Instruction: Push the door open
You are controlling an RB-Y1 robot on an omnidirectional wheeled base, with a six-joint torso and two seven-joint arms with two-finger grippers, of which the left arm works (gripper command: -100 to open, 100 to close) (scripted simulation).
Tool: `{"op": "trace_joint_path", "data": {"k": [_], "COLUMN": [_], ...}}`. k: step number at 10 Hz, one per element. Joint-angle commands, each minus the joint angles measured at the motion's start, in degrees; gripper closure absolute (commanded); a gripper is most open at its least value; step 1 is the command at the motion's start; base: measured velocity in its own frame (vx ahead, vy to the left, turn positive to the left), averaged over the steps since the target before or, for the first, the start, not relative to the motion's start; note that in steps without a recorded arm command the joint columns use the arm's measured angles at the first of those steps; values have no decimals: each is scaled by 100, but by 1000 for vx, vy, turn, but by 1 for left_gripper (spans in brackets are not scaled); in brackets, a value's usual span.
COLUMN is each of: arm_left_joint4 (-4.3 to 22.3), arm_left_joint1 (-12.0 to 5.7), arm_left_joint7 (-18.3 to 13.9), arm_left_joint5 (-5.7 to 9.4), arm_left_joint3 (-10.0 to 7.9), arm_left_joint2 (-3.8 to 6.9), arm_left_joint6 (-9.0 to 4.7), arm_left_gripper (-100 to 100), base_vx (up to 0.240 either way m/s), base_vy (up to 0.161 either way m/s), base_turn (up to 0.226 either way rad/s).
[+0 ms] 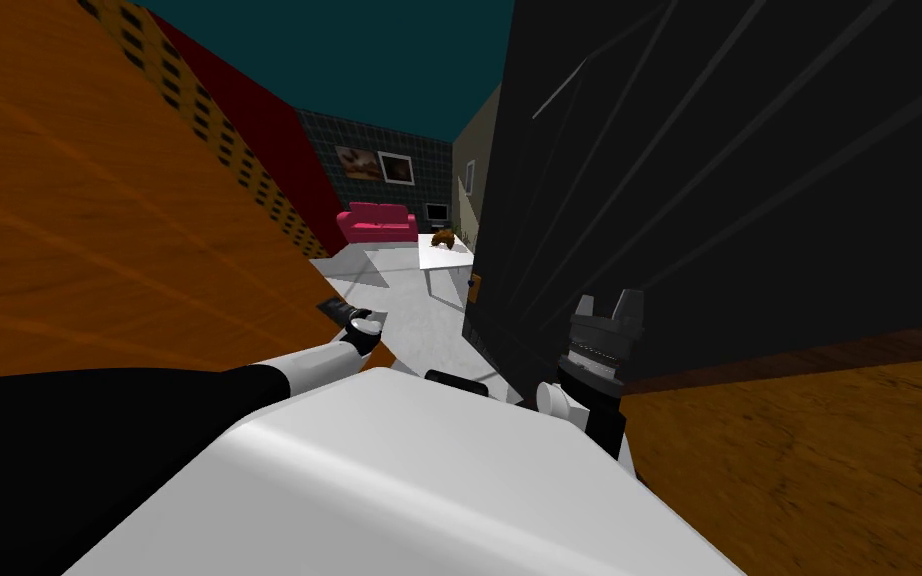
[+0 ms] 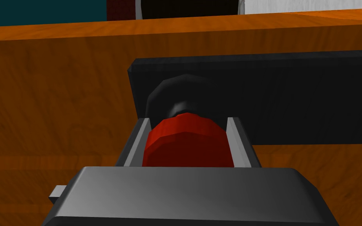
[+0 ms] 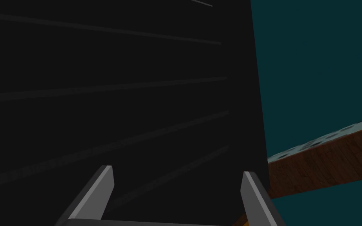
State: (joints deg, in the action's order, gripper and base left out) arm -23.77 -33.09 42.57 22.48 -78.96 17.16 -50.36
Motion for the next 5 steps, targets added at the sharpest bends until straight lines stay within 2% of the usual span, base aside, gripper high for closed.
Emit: {"op": "trace_joint_path", "data": {"k": [1,2,4,5], "arm_left_joint4": [0,4,-26,-26], "arm_left_joint1": [0,7,16,16], "arm_left_joint7": [0,52,110,110], "arm_left_joint5": [0,39,78,78], "arm_left_joint3": [0,-138,-271,-271], "arm_left_joint2": [0,44,71,71], "arm_left_joint6": [0,-113,-191,-191], "arm_left_gripper": [100,100,100,100], "base_vx": [17,64,106,68], "base_vy": [34,101,149,157], "base_turn": [2,7,17,17]}}
